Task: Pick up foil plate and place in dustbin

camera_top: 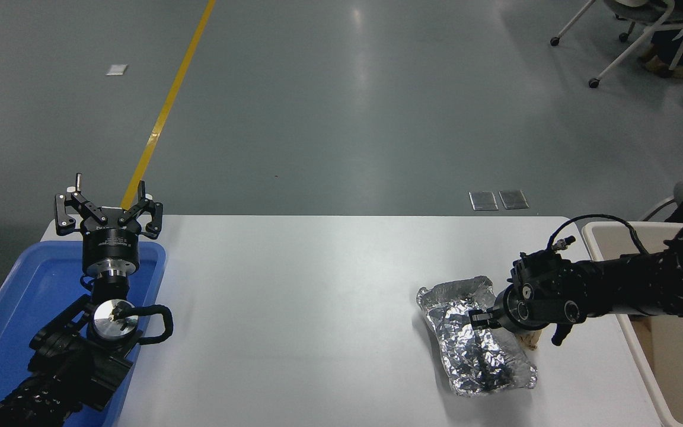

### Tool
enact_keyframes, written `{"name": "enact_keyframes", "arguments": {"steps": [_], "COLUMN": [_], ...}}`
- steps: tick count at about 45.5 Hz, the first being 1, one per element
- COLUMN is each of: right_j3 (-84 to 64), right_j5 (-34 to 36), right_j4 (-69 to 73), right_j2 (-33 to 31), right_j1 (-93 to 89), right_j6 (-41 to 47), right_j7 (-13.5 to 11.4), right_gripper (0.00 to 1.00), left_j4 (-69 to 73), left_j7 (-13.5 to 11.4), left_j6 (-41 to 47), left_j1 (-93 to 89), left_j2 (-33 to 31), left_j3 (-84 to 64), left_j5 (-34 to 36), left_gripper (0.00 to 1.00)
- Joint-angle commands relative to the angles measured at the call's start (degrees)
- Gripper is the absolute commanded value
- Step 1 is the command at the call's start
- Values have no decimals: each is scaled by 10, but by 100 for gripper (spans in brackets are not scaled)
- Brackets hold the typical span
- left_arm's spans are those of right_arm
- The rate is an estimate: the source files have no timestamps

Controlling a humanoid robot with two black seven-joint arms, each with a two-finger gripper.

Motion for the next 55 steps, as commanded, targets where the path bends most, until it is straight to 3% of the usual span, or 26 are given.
{"name": "enact_keyframes", "arguments": {"steps": [1,12,24,42,55], "right_j3": [4,0,-23,-141,-245], "right_j5": [-1,3,10,34,54], "right_j4": [-3,-1,61,255,324], "right_j2": [-1,-10,-64,-169,-192], "right_j1": [-5,6,94,407,654], "right_j6": [-4,-3,17,96,206], "right_j7": [0,0,-1,-1,0], "right_gripper": [0,0,0,0,0], "left_j4": [0,0,0,0,0], "left_j7": [0,1,1,1,1], "left_j6": [0,0,0,0,0], "left_j1": [0,0,0,0,0], "left_j2": [0,0,0,0,1], "left_j3": [0,0,0,0,0], "left_j5": [0,0,1,1,1], "left_gripper": [99,99,99,99,99]}}
